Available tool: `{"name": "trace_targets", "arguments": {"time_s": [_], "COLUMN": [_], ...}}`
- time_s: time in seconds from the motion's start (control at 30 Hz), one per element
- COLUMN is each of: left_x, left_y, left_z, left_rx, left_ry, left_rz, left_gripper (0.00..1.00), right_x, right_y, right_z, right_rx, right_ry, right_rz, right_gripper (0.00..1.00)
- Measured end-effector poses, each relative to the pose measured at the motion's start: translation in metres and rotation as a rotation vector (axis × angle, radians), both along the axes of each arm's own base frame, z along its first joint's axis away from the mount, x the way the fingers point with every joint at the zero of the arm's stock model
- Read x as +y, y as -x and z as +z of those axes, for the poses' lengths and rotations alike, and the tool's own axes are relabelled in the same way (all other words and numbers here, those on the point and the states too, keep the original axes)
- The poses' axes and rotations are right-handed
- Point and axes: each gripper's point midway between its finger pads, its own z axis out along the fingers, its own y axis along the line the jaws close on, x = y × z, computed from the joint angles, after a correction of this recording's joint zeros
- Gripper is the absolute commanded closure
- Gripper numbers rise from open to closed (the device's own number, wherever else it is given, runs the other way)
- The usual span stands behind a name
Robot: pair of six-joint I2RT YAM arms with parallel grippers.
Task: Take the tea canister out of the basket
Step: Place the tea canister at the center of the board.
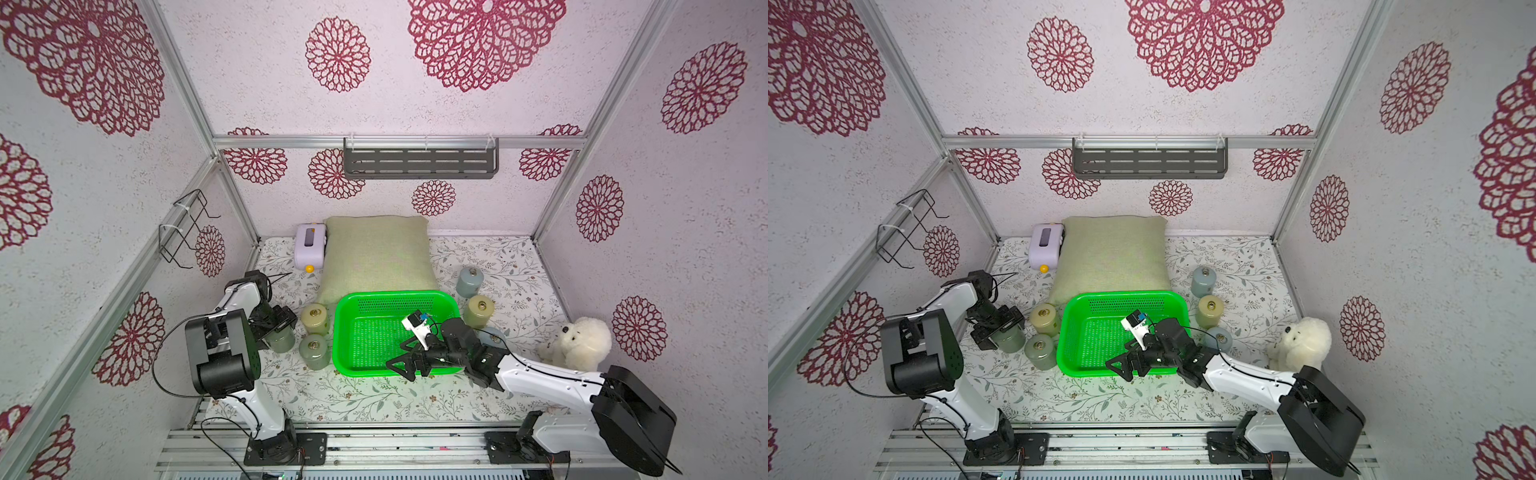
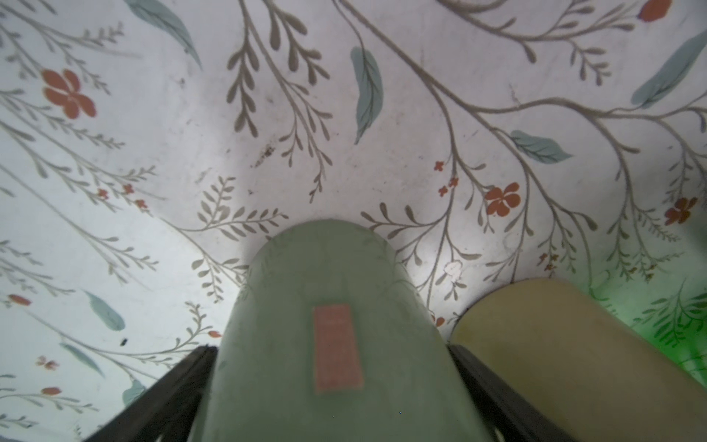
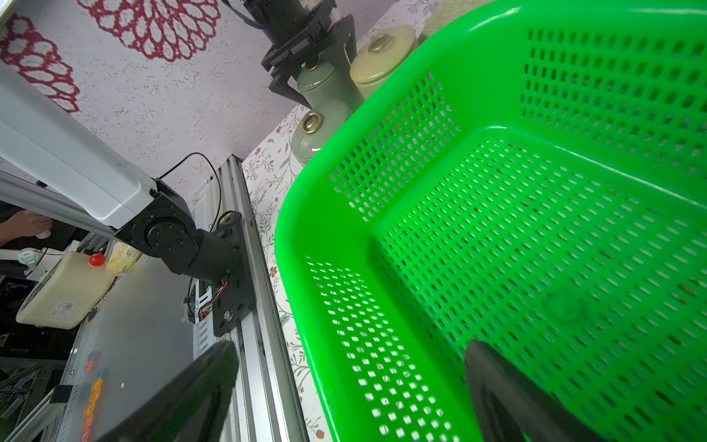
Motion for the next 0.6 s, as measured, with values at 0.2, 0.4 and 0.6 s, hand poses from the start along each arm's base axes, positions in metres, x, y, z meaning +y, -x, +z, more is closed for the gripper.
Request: {"name": "trace_targets", "arguments": {"time_s": [0.2, 0.4, 0.6], "left_x": [0.003, 0.004, -0.023], "left_y": [-0.001, -0.004, -0.008], "left_z": [0.014, 0.051, 0.103], "left_rx": [-0.040, -0.150, -0.318], "left_ry": [-0.030, -0.092, -0.169], "left_rz": [-0.001, 0.002, -0.072], "left_gripper": [0.03, 0.03, 0.03], "right_x": [0.000, -0.004, -0.009], "right_y": [-0.002, -0.011, -0.036], "right_z": [-0.001, -0.003, 0.007], "right_rx": [-0.003, -0.025, -0.074], "right_ry": [0.003, 0.023, 0.046], "right_rz": [-0.009, -0.061, -0.175], "right_gripper": [0.01, 0.01, 0.01]}}
